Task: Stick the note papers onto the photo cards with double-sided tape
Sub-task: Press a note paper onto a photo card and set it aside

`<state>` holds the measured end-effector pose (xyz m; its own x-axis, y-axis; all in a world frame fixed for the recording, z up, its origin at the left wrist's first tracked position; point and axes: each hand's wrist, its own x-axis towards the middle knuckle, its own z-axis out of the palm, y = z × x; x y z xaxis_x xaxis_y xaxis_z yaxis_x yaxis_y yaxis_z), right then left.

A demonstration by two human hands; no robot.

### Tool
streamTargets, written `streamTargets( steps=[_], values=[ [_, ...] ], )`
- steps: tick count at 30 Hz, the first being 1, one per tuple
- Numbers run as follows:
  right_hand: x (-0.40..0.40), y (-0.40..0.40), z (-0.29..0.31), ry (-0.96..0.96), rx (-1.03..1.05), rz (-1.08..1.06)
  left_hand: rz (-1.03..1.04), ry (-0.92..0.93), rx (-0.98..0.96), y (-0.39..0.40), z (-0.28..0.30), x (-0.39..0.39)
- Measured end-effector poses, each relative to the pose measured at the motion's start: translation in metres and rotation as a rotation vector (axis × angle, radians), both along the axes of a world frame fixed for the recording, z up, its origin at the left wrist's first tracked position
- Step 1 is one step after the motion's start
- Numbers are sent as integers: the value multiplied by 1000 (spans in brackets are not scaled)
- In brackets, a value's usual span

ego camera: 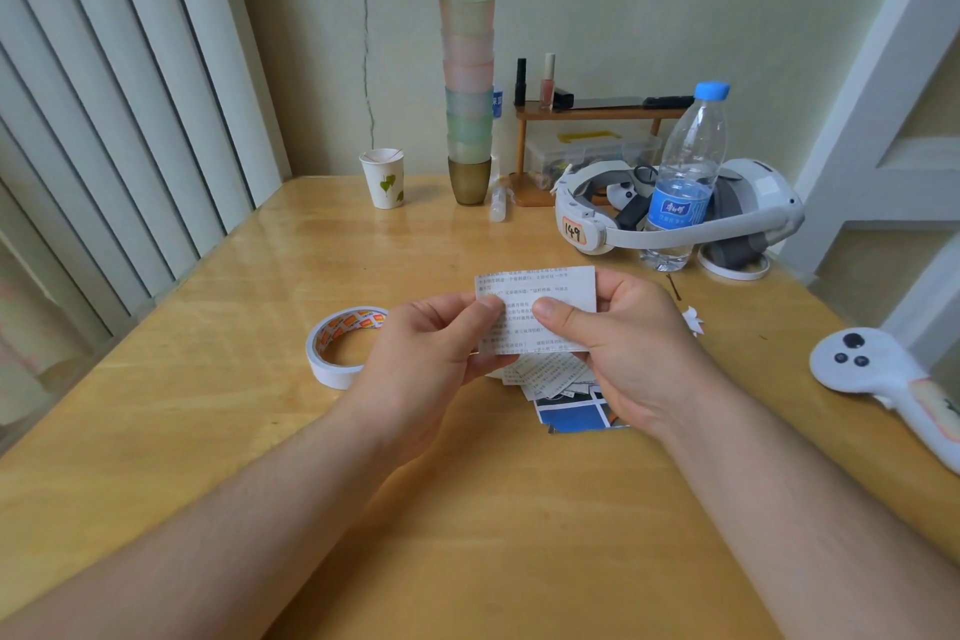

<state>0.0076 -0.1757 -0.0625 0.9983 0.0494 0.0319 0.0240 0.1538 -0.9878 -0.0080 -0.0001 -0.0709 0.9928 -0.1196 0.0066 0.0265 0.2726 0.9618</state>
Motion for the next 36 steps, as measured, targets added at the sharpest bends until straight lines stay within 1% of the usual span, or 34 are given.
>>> streamTargets(
  steps=[11, 15, 19, 23, 26, 33, 36],
  values=[
    [-2, 2, 2, -30, -33, -43, 17, 0, -12, 0, -1, 1],
    [-2, 3, 2, -53, -51, -34, 34, -24, -46, -1, -2, 1],
    [-4, 5, 1, -71, -21, 5, -42, -65, 10, -1, -7, 1],
    [-5, 3, 3, -23, 31, 105, -26, -76, 14, 0, -9, 2],
    [-5, 4, 0, -35, -65, 106, -17, -98, 15, -1, -9, 1],
    [0, 7, -4, -136, -277, -77, 60, -167, 149, -6, -16, 5],
    [-2, 5, -3, -145, -248, -30, 99, -184, 170, -6, -15, 4]
  ],
)
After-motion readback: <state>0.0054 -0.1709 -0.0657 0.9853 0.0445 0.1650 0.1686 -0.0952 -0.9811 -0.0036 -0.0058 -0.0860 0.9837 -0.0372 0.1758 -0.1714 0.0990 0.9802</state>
